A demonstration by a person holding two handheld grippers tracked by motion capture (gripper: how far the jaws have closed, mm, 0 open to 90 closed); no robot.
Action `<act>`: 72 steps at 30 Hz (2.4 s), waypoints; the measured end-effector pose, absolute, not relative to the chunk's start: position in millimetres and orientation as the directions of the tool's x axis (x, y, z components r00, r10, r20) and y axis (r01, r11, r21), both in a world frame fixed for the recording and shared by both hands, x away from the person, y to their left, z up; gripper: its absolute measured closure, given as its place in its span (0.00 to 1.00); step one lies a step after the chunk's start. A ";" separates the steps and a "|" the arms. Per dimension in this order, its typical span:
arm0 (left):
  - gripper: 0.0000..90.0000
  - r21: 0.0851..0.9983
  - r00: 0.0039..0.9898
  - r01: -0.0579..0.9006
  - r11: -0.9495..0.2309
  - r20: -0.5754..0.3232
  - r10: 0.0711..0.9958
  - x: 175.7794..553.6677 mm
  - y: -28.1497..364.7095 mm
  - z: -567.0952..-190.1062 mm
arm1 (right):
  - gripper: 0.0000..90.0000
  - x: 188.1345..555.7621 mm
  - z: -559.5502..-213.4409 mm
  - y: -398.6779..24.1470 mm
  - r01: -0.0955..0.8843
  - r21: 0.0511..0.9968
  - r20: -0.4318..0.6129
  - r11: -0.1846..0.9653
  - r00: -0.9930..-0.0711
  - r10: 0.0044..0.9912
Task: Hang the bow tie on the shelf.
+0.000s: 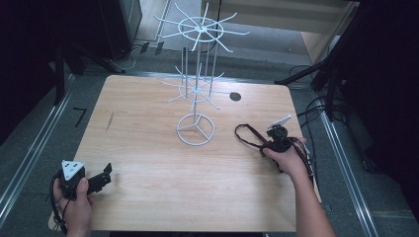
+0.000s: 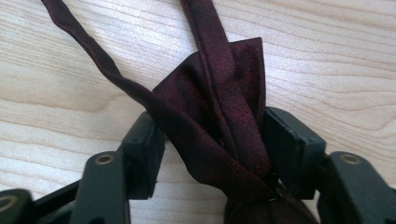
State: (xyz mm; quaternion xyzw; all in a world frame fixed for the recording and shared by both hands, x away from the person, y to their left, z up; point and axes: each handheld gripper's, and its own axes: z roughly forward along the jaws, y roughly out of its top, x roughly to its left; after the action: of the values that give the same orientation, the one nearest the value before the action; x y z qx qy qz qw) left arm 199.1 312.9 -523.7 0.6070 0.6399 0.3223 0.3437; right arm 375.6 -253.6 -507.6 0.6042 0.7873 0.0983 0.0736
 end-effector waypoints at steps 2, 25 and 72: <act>0.10 0.830 -0.029 0.556 0.055 -0.047 0.999 199.2 312.7 -523.6 | 0.51 376.2 -507.6 -254.2 0.937 0.243 0.011 0.250 -0.261 0.965; 0.10 0.828 -0.025 0.559 0.047 -0.039 0.999 199.4 312.2 -523.6 | 0.82 370.1 -500.2 -252.6 0.912 0.345 0.058 0.222 -0.256 0.965; 0.10 0.829 -0.028 0.557 0.052 -0.044 0.999 199.4 312.6 -523.7 | 0.82 348.7 -409.7 -193.8 0.450 0.893 0.156 -0.005 -0.299 0.941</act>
State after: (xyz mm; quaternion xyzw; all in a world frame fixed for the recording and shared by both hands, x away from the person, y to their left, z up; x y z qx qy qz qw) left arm 199.4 312.6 -523.7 0.6077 0.6398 0.3233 0.3417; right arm 348.7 -193.8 -409.7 0.5310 0.6549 0.4697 0.2616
